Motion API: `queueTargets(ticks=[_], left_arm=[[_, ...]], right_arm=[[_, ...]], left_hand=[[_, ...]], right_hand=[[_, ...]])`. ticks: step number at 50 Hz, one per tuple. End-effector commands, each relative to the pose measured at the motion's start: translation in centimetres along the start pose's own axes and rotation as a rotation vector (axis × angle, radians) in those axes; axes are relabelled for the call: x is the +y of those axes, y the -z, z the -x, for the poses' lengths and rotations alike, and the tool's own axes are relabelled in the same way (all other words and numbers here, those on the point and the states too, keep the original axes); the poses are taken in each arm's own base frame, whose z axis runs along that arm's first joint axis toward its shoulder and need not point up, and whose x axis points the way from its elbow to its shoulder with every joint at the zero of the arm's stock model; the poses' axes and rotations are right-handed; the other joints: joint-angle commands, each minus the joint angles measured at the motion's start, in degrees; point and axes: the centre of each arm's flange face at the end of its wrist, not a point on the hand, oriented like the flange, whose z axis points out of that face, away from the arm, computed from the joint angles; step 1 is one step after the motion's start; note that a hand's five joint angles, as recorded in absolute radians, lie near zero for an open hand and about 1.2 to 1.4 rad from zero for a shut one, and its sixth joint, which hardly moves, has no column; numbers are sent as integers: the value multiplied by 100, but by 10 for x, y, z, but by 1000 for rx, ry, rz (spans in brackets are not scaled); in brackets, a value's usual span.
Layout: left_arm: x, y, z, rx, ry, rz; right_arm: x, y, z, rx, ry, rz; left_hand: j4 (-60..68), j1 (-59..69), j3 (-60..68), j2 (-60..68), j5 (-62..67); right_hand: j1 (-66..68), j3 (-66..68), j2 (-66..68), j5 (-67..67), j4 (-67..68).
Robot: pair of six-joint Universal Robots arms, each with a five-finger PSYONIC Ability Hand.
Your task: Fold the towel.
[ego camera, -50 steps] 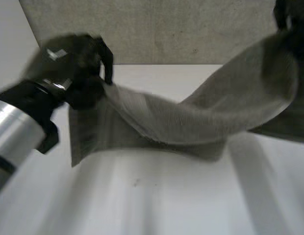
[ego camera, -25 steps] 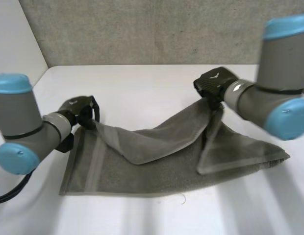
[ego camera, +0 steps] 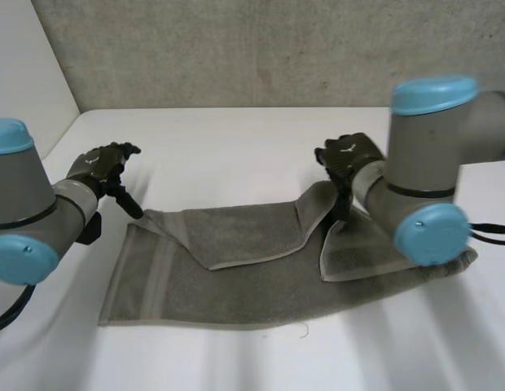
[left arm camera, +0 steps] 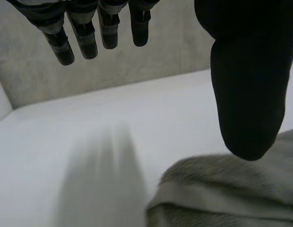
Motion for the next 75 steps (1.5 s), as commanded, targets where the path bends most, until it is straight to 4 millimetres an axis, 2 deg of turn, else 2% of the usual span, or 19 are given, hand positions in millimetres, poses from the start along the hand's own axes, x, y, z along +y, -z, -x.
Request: queueTargets(ticks=[1, 6, 12, 17, 23, 43, 45, 49, 54, 56, 57, 59, 62, 63, 64, 65, 67, 71, 75], left_arm=[[-5, 44, -46, 124, -39, -53], [22, 74, -80, 231, -132, -1], [48, 83, -97, 287, -251, 50], [70, 74, -100, 299, -324, 102], [77, 59, -103, 299, -330, 82], [87, 18, -112, 298, -325, 41], [90, 16, -112, 300, -327, 45], [85, 14, -113, 298, -327, 25], [56, -3, -114, 263, -315, -91], [25, -23, -113, 208, -293, -220], [25, -23, -113, 208, -293, -220], [3, -48, -103, 151, -273, -317], [-2, -57, -99, 141, -271, -347], [-3, -63, -98, 138, -268, -362], [-2, -69, -98, 135, -267, -367], [-2, -69, -98, 135, -267, -367], [3, -71, -96, 124, -270, -351], [17, -69, -86, 110, -271, -290], [16, -51, -58, 59, -268, -211]], right_arm=[[1, 41, -29, 80, -136, -58], [5, 67, -28, 74, -159, -92], [31, 87, -6, -35, -156, -40], [53, 95, 6, -79, -152, 6], [71, 96, 16, -89, -150, 11], [86, 90, 22, -101, -75, 46], [86, 90, 22, -101, -75, 47], [86, 90, 22, -101, -75, 47], [86, 89, 22, -101, -75, 46], [86, 89, 22, -101, -75, 46], [86, 89, 22, -101, -75, 46], [87, 90, 23, -101, -74, 51], [87, 91, 24, -103, -73, 52], [87, 91, 24, -103, -73, 52], [88, 91, 24, -103, -72, 53], [88, 91, 24, -103, -72, 53], [88, 91, 24, -101, -73, 54], [88, 91, 23, -101, -74, 56], [89, 92, 24, -107, -75, 57]], left_hand=[[182, 141, 177, 178, 27], [535, 494, 530, 531, 380], [872, 830, 867, 867, 717], [1225, 1183, 1220, 1220, 1070], [1460, 1419, 1455, 1456, 1305], [3075, 3034, 3071, 3071, 2921], [4530, 4489, 4525, 4526, 4376], [5699, 5658, 5695, 5695, 5545], [6692, 6650, 6687, 6688, 6537], [6958, 6917, 6954, 6954, 6804], [6959, 6917, 6954, 6954, 6804], [6959, 6917, 6954, 6954, 6804], [6959, 6917, 6954, 6954, 6804], [6511, 6470, 6507, 6507, 6357], [4875, 4833, 4870, 4871, 4720], [4858, 4817, 4854, 4854, 4704], [3, -38, -2, -1, -152], [-20, -61, -25, -24, -174], [-20, -61, -25, -24, -174]], right_hand=[[-369, -416, -422, -355, -491], [-369, -416, -422, -355, -491], [-369, -416, -422, -355, -491], [-369, -416, -422, -355, -491], [-78, -124, -130, -63, -200], [60, 13, 7, 74, -63], [60, 13, 7, 74, -63], [60, 13, 7, 74, -63], [60, 13, 7, 74, -63], [60, 13, 7, 74, -63], [60, 13, 7, 74, -63], [60, 13, 7, 74, -63], [60, 13, 7, 74, -63], [60, 13, 7, 74, -63], [60, 13, 7, 74, -63], [60, 13, 7, 74, -63], [60, 13, 7, 74, -63], [60, 13, 7, 74, -63], [60, 13, 7, 74, -63]])
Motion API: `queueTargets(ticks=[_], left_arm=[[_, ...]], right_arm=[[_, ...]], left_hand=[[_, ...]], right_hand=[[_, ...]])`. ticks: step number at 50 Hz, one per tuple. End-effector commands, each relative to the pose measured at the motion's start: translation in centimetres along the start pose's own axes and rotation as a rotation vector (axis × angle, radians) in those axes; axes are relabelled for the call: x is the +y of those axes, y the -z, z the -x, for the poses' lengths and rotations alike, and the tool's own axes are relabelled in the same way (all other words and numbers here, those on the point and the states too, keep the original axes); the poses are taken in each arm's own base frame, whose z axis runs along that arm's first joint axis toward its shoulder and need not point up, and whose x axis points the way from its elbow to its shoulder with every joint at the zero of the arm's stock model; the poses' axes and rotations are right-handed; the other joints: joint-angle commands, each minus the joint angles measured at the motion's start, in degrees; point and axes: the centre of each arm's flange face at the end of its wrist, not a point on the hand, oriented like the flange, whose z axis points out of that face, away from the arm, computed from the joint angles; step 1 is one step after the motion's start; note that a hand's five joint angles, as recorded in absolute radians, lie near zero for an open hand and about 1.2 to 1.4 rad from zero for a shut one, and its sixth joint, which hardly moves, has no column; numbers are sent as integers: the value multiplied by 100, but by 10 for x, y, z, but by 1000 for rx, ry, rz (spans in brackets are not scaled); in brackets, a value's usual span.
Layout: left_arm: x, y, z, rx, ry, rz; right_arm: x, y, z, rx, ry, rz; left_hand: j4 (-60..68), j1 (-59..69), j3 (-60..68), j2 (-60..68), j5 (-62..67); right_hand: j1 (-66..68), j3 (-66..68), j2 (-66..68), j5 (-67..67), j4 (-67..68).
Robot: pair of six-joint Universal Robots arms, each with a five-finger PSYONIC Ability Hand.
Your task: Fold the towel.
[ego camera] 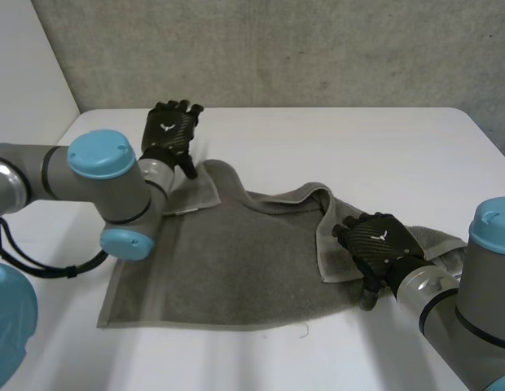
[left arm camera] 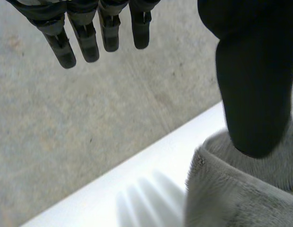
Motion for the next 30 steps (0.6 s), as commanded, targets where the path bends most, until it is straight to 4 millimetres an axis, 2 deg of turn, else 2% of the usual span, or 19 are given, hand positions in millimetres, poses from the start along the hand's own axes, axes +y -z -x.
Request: queueTargets(ticks=[1, 3, 4, 6, 8, 10, 11, 13, 14, 17, 18, 20, 23, 25, 30], left_arm=[[9, 26, 25, -34, 1, 121], [4, 53, 31, -30, 1, 184], [4, 53, 31, -30, 1, 184], [-6, 84, 31, -19, -4, 231], [-6, 85, 31, -19, -4, 231], [-14, 124, 30, 2, -4, 280], [-14, 124, 30, 2, -4, 280], [-15, 157, 25, 54, 4, 340], [-15, 158, 25, 54, 4, 340], [-5, 195, 23, 126, 36, 458], [-5, 195, 23, 126, 36, 458], [5, 215, 18, 162, 46, 543], [9, 221, 17, 173, 36, 567], [18, 233, 15, 203, -23, 601], [26, 233, 14, 217, -88, 578]], right_arm=[[1, 1, 1, -8, 1, 1], [1, 1, 1, -8, 1, 1], [1, 1, 1, -8, 1, 1], [1, 1, 1, -9, 1, 0], [1, 0, 1, -9, 0, 2], [1, 0, 1, -10, 1, 1], [1, 0, 1, -10, 4, 1], [1, 1, 1, -11, 8, 3], [1, 1, 1, -11, 14, 3], [2, 1, 2, -12, 17, 6], [2, 1, 2, -12, 19, 6], [3, 1, 2, -12, 19, 6], [3, 1, 2, -12, 20, 7], [3, 1, 2, -12, 19, 7], [3, 1, 2, -12, 20, 9]], left_hand=[[-155, -171, -144, -138, -259], [-88, -104, -77, -71, -192], [-87, -103, -77, -71, -192], [-4, -20, 7, 13, -108], [-3, -19, 7, 13, -108], [214, 198, 225, 231, 110], [215, 199, 226, 232, 111], [633, 617, 644, 650, 529], [636, 620, 647, 652, 531], [1510, 1494, 1521, 1526, 1405], [1511, 1495, 1521, 1527, 1406], [1511, 1495, 1521, 1527, 1406], [1511, 1495, 1521, 1527, 1406], [1511, 1495, 1521, 1527, 1406], [1527, 1511, 1538, 1544, 1423]], right_hand=[[43, 7, 4, 59, -63], [43, 7, 4, 59, -63], [43, 7, 4, 59, -63], [43, 7, 4, 59, -63], [43, 7, 4, 59, -63], [43, 7, 4, 59, -63], [43, 7, 4, 59, -63], [26, -10, -13, 43, -80], [26, -10, -13, 43, -80], [26, -10, -13, 43, -80], [26, -10, -13, 43, -80], [10, -26, -30, 26, -96], [10, -27, -30, 26, -97], [10, -27, -30, 26, -97], [10, -27, -30, 26, -97]])
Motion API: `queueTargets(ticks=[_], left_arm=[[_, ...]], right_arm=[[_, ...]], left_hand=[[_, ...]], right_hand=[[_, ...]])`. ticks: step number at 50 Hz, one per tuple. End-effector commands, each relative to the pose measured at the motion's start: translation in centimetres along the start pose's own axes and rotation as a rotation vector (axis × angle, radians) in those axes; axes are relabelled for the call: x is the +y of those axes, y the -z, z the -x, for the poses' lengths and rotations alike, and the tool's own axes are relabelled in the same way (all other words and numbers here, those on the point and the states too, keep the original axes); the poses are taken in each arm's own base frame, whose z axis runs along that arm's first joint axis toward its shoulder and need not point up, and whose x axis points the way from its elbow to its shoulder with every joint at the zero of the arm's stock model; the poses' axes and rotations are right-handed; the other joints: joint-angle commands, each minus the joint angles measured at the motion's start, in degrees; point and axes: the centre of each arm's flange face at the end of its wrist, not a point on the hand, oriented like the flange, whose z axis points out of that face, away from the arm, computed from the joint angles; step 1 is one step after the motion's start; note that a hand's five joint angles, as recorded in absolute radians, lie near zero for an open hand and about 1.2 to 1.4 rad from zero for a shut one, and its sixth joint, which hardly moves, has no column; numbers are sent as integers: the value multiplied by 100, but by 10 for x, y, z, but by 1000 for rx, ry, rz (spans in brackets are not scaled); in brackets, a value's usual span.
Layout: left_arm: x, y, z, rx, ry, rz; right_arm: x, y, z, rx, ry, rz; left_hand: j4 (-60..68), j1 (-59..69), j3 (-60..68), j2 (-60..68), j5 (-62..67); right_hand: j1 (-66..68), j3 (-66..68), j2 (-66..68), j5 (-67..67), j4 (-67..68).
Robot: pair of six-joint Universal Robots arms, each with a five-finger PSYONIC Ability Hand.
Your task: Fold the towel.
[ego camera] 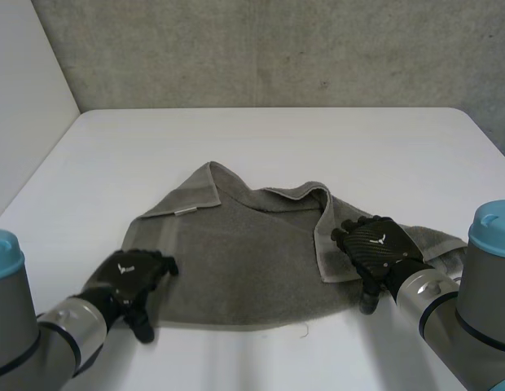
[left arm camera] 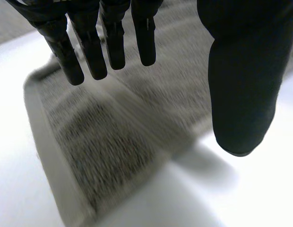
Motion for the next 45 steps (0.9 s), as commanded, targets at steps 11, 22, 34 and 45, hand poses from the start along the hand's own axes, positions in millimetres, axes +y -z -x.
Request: queueTargets(ticks=[11, 22, 34, 45], left_arm=[[14, -18, 2, -31, -114, -69], [19, -25, 2, -34, -116, -76], [11, -33, 6, -56, -128, -140], [6, -41, 8, -61, -134, -162]], right_arm=[[1, 1, 1, -2, 1, 4], [3, 1, 3, -8, 2, 8], [6, 0, 5, -16, 4, 18], [6, 0, 5, -16, 4, 18]], left_hand=[[862, 866, 862, 858, 842], [1365, 1370, 1366, 1362, 1346], [2829, 2834, 2830, 2825, 2810], [3065, 3069, 3065, 3061, 3045]], right_hand=[[10, -23, -28, 26, -97], [-6, -40, -45, 9, -113], [-6, -40, -45, 9, -113], [-6, -40, -45, 9, -113]])
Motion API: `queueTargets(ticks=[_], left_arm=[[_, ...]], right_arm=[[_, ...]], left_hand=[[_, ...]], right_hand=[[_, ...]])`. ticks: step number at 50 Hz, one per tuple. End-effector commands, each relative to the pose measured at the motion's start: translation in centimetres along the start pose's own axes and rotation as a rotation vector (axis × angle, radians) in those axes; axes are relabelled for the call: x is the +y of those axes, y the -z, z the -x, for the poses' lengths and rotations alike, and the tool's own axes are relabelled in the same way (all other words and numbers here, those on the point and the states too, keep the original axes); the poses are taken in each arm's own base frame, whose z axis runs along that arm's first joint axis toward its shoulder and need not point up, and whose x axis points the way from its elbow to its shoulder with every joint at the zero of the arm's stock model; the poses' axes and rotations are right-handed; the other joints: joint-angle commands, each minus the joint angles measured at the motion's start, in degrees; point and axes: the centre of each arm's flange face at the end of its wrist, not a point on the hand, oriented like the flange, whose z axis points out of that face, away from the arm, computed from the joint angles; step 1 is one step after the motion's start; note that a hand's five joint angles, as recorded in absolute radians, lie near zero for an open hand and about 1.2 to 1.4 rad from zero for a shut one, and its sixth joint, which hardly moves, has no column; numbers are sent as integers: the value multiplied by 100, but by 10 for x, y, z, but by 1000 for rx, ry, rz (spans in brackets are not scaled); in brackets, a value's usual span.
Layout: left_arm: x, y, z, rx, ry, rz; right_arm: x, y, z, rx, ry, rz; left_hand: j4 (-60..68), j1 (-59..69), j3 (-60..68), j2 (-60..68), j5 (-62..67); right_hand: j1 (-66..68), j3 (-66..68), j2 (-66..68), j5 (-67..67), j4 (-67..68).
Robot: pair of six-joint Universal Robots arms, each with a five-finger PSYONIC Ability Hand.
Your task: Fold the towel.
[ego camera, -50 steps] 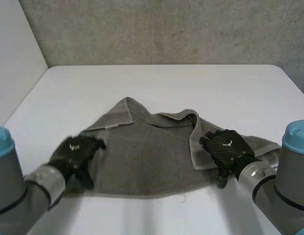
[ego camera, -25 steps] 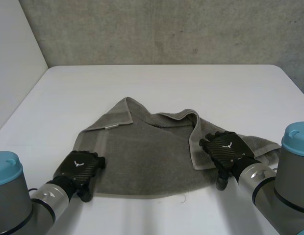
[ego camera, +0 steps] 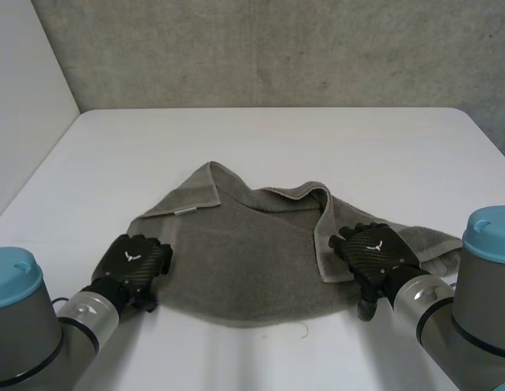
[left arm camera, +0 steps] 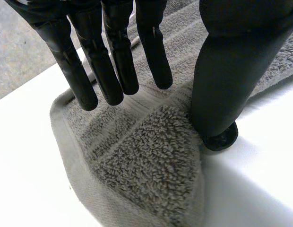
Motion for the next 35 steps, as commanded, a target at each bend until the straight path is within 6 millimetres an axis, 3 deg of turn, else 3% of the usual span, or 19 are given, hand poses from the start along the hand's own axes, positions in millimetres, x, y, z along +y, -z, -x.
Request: queueTargets(ticks=[1, 7, 12, 17, 19, 23, 25, 35], left_arm=[[0, -6, 1, 1, -1, 1], [-3, -10, 3, -3, -1, -11], [-11, -11, 8, -23, -3, -37], [-38, -6, 18, -58, -5, -126], [-62, 2, 23, -82, -18, -215], [-86, 6, 30, -108, -19, -296], [-105, 8, 38, -125, 6, -358], [-131, 6, 49, -113, 124, -386]], right_arm=[[0, 0, 0, 0, 0, 1], [-2, 0, -1, 4, 2, -5], [-5, -1, -8, 31, 5, -12], [-5, -8, -22, 84, -5, -40], [-5, -11, -25, 91, -7, -43], [-4, -15, -31, 108, -12, -41], [-1, -22, -47, 140, -26, -34], [16, -42, -80, 206, 7, 42]], left_hand=[[1017, 1029, 1024, 1023, 1059], [3382, 3394, 3390, 3389, 3425], [3389, 3401, 3396, 3395, 3431], [3389, 3401, 3396, 3395, 3431], [3389, 3401, 3396, 3395, 3431], [3389, 3401, 3396, 3395, 3431], [3389, 3401, 3396, 3395, 3431], [3389, 3401, 3396, 3395, 3431]], right_hand=[[-5, -39, -44, 9, -113], [-5, -39, -44, 9, -113], [-5, -39, -44, 9, -113], [-89, -122, -128, -74, -197], [-106, -140, -145, -91, -214], [-55, -89, -95, -41, -164], [145, 112, 106, 160, 37], [347, 314, 308, 362, 239]])
